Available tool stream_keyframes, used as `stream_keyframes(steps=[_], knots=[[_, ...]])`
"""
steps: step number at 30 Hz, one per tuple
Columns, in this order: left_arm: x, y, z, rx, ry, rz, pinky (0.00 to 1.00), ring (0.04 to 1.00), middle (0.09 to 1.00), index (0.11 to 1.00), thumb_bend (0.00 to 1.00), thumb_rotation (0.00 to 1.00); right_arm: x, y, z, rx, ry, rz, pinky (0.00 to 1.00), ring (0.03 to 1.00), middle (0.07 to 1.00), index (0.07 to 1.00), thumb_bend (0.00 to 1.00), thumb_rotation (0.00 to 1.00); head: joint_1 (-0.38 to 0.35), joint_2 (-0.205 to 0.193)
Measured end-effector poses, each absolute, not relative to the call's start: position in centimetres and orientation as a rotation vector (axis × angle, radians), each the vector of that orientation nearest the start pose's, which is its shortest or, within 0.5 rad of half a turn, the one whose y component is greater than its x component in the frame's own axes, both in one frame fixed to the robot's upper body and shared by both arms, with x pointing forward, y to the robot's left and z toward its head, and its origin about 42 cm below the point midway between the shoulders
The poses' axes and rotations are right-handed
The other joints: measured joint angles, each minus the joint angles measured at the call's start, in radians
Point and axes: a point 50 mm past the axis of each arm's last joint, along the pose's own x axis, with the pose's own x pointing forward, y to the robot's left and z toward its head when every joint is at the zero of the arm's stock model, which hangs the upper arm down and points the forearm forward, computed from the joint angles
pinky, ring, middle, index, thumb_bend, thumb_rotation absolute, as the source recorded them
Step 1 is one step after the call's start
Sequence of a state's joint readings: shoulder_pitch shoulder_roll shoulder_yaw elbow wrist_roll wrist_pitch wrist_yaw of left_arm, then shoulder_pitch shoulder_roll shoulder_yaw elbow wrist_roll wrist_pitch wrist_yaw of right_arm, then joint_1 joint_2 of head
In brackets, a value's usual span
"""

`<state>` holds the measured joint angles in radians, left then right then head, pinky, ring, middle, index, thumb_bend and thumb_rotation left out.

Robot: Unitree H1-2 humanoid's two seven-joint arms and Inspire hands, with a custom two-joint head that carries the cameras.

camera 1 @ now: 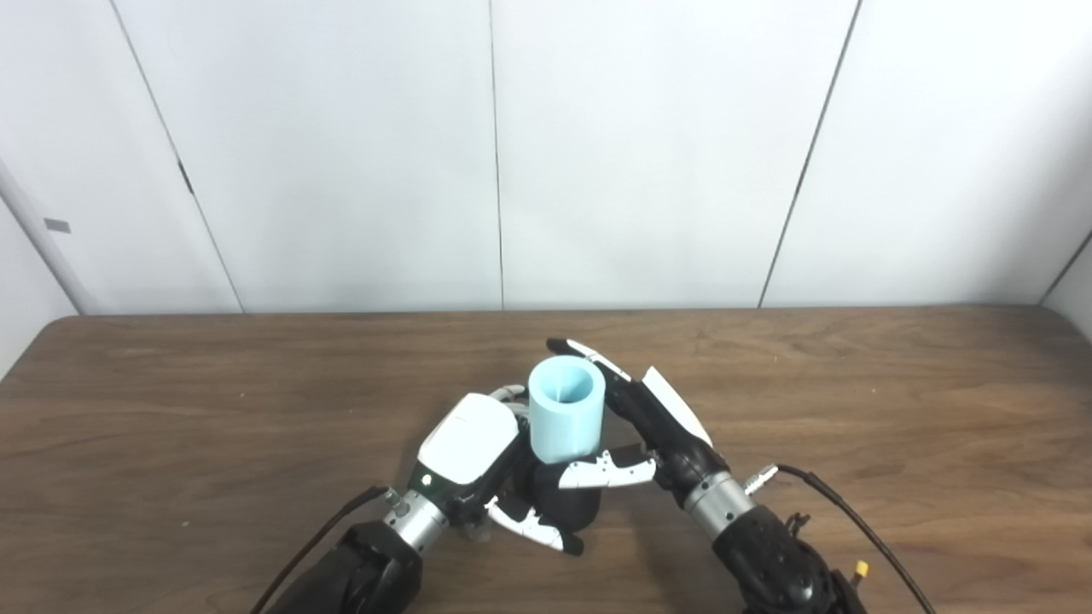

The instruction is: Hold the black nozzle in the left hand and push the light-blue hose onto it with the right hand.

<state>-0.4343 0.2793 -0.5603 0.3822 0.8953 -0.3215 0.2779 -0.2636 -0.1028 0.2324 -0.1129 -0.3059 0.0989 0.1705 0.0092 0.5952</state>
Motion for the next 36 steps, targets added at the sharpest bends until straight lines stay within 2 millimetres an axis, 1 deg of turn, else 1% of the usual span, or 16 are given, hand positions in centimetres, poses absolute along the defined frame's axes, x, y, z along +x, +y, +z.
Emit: stream_keyframes(steps=[5,7,9,11,14,15,18,20,22,24,26,33,36], knots=[[37.8,14.9,11.9,1.185,-0.644,-0.493,0.82,0.526,0.476,0.491,0.52,0.00,34.5,-15.2,19.0,-0.459,-0.240,0.389,0.89,1.000,1.000,1.000,1.00,0.46,0.000,-0.002],[37.8,14.9,11.9,1.185,-0.644,-0.493,0.82,0.525,0.473,0.494,0.52,0.00,34.5,-15.2,19.0,-0.457,-0.232,0.389,0.90,1.000,1.000,1.000,1.00,0.44,0.000,-0.002],[37.8,14.9,11.9,1.185,-0.644,-0.493,0.82,0.522,0.472,0.495,0.52,0.00,34.5,-15.2,18.9,-0.454,-0.222,0.391,0.90,1.000,1.000,1.000,1.00,0.45,-0.002,-0.002],[37.8,14.9,11.9,1.186,-0.645,-0.493,0.82,0.523,0.473,0.493,0.52,0.00,34.6,-15.3,18.9,-0.450,-0.220,0.395,0.89,1.000,1.000,1.000,1.00,0.46,-0.002,-0.002],[37.8,14.9,11.9,1.186,-0.646,-0.493,0.82,0.523,0.472,0.494,0.52,0.00,34.7,-15.6,18.9,-0.438,-0.218,0.403,0.91,1.000,1.000,1.000,1.00,0.49,-0.003,-0.002],[37.8,14.9,11.9,1.186,-0.646,-0.494,0.82,0.523,0.472,0.494,0.52,0.00,34.7,-15.8,18.9,-0.428,-0.216,0.407,0.93,1.000,1.000,1.000,1.00,0.52,-0.003,-0.002],[37.8,14.9,11.9,1.186,-0.646,-0.494,0.82,0.529,0.472,0.495,0.52,0.00,34.8,-16.5,18.9,-0.396,-0.207,0.427,0.86,1.000,1.000,1.000,1.00,0.55,-0.003,-0.003],[37.8,14.9,11.9,1.186,-0.646,-0.494,0.83,0.532,0.473,0.493,0.52,0.00,34.9,-17.1,19.0,-0.361,-0.204,0.437,0.85,1.000,1.000,1.000,1.00,0.55,-0.003,-0.003],[37.8,14.9,11.9,1.186,-0.645,-0.494,0.82,0.532,0.474,0.493,0.52,0.00,34.9,-17.7,19.2,-0.314,-0.209,0.440,0.93,1.000,1.000,1.000,1.00,0.53,-0.005,-0.005],[37.8,14.9,11.9,1.186,-0.645,-0.494,0.82,0.526,0.474,0.492,0.52,0.00,35.0,-18.0,19.4,-0.267,-0.224,0.442,0.99,1.000,1.000,1.000,1.00,0.52,-0.006,-0.005],[37.8,14.9,11.9,1.187,-0.645,-0.494,0.83,0.526,0.474,0.493,0.52,0.00,35.0,-18.4,19.6,-0.236,-0.243,0.435,1.00,1.000,1.000,1.000,1.00,0.54,-0.008,-0.005],[37.8,14.9,11.9,1.188,-0.646,-0.494,0.83,0.526,0.463,0.503,0.52,0.00,35.3,-19.9,19.8,-0.227,-0.273,0.357,1.00,1.000,1.000,1.000,1.00,0.53,-0.011,-0.005],[37.8,14.9,11.9,1.188,-0.646,-0.494,0.83,0.529,0.473,0.493,0.52,0.00,35.4,-20.5,19.8,-0.246,-0.285,0.329,1.00,1.000,1.000,1.000,1.00,0.60,-0.011,-0.005]])
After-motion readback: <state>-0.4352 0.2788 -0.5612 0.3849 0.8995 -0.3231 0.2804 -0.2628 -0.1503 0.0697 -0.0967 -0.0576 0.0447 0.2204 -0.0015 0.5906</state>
